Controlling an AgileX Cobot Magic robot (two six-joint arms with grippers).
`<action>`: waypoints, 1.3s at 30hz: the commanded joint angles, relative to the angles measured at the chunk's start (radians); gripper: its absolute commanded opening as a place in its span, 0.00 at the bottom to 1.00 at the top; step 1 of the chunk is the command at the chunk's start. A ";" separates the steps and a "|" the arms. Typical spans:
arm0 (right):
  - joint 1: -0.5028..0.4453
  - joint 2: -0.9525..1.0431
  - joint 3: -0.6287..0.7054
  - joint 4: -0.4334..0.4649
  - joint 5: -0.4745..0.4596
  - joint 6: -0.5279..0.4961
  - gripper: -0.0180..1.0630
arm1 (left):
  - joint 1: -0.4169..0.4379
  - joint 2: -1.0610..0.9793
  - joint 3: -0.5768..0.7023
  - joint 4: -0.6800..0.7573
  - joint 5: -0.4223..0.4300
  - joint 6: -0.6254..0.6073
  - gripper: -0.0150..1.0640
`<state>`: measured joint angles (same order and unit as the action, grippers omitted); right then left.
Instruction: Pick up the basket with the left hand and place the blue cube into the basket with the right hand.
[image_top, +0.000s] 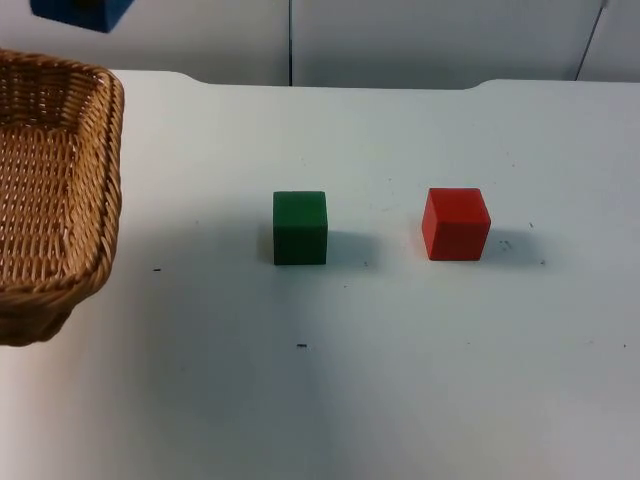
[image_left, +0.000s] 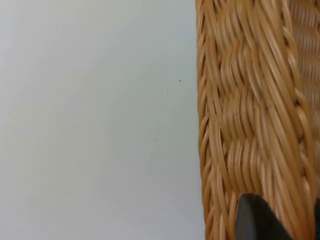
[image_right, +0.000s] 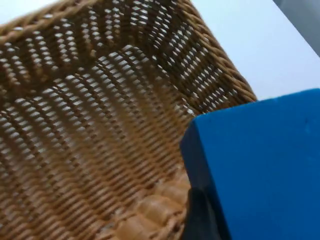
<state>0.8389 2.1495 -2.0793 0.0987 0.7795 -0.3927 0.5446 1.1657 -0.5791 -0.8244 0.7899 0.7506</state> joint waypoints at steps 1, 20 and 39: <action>0.021 0.007 -0.006 0.004 -0.041 -0.011 0.01 | -0.001 -0.004 -0.005 -0.041 0.009 0.000 0.01; 0.069 0.199 -0.006 0.160 -0.201 -0.037 0.01 | -0.001 -0.004 -0.005 -0.054 0.016 0.002 0.01; 0.069 0.260 -0.006 0.233 -0.223 -0.064 0.04 | -0.001 -0.004 -0.005 -0.056 0.020 0.006 0.01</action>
<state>0.9040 2.4124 -2.0793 0.3230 0.5784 -0.4481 0.5446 1.1657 -0.5791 -0.8365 0.7998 0.7528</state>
